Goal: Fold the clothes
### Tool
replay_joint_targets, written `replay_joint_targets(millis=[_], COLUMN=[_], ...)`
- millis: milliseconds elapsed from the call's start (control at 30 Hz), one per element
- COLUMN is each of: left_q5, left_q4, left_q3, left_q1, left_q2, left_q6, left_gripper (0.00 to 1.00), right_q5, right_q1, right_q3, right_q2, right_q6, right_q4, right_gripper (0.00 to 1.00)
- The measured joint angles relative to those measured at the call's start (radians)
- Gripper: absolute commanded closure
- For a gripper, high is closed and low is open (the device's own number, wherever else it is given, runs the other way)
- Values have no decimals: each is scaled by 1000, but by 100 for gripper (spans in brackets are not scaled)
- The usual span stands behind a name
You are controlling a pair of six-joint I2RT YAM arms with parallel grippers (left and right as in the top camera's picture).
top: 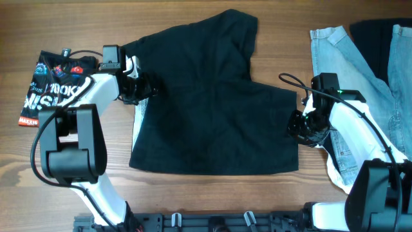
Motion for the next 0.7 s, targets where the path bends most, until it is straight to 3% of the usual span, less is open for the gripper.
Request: replay_joint_targets(millis=[233, 400, 567, 700], left_q5=[53, 24, -18, -161], left_q4=[-58, -91, -141, -224], left_q3=[0, 0, 0, 1], left_q1=[0, 44, 118, 126], left_q2=[-14, -137, -237, -237], left_q6=[75, 120, 79, 3], left_gripper=[96, 96, 96, 96], right_q5=[0, 0, 0, 0], right_q1=[0, 0, 0, 0], right_q3=[0, 0, 0, 0], right_q2=[0, 0, 0, 0], right_q6=[0, 0, 0, 0], right_q4=[0, 3, 14, 16], right_gripper=[56, 56, 56, 57])
